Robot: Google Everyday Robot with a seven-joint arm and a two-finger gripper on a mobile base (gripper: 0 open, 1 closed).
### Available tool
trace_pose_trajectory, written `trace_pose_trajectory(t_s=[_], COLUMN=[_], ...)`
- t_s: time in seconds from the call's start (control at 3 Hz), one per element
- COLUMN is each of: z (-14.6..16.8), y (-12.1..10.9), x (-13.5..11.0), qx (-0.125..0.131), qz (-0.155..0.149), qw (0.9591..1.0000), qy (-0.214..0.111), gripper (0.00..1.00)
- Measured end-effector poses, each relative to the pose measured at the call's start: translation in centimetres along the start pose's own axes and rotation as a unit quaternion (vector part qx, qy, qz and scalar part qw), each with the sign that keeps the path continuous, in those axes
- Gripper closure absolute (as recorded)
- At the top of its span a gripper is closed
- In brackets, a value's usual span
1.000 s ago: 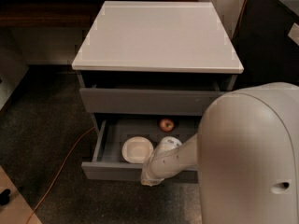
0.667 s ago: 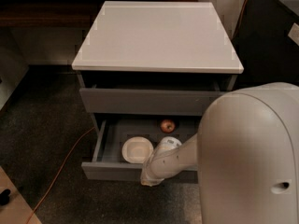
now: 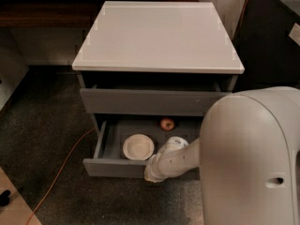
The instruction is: Close middle drawer
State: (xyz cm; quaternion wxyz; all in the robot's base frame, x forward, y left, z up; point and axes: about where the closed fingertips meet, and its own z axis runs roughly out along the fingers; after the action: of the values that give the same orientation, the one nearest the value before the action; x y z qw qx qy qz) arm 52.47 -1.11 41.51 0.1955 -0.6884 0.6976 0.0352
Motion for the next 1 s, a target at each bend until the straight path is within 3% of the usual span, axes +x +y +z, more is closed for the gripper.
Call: trace_pose_trajectory(t_s=[1.0], z=[0.4], y=[-6.0], x=[2.3], qx=[0.066], qz=[0.014], qw=[0.9971], qy=[-0.034], gripper=[1.00])
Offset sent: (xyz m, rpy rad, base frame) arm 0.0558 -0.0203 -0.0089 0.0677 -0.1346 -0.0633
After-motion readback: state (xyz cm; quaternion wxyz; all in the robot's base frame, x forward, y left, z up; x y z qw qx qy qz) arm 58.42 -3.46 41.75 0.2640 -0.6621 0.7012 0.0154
